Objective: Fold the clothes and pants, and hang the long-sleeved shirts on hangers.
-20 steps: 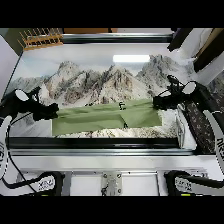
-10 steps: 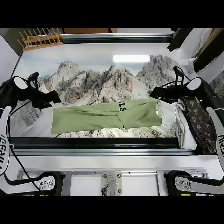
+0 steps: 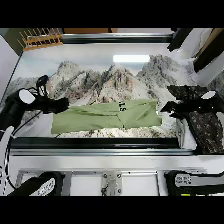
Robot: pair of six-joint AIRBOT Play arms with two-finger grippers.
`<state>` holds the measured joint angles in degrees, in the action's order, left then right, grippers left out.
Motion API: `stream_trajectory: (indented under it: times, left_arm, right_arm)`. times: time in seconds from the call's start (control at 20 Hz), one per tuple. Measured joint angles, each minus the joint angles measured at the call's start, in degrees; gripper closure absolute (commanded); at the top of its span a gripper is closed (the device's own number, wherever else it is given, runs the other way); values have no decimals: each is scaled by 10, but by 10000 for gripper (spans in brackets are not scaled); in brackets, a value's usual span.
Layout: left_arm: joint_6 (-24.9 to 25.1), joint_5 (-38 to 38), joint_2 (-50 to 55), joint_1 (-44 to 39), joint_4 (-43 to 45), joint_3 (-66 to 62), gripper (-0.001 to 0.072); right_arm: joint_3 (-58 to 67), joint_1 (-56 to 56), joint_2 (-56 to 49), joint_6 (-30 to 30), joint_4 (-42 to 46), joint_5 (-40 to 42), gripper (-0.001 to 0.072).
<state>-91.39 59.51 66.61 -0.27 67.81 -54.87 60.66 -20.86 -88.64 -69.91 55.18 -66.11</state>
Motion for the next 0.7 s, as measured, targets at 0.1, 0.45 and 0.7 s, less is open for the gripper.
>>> stream_trajectory:
  times: [0.1,0.45,0.7]
  left_arm:
    - [0,-17,1,-33,-19,16,699]
    - [-2,-43,48,-121,-59,32,699]
    - [-3,-46,76,-143,-64,33,699]
  right_arm:
    - [-5,7,-25,17,-36,-5,7]
    - [-10,83,-81,43,-149,9,220]
    - [-11,121,-89,50,-160,50,697]
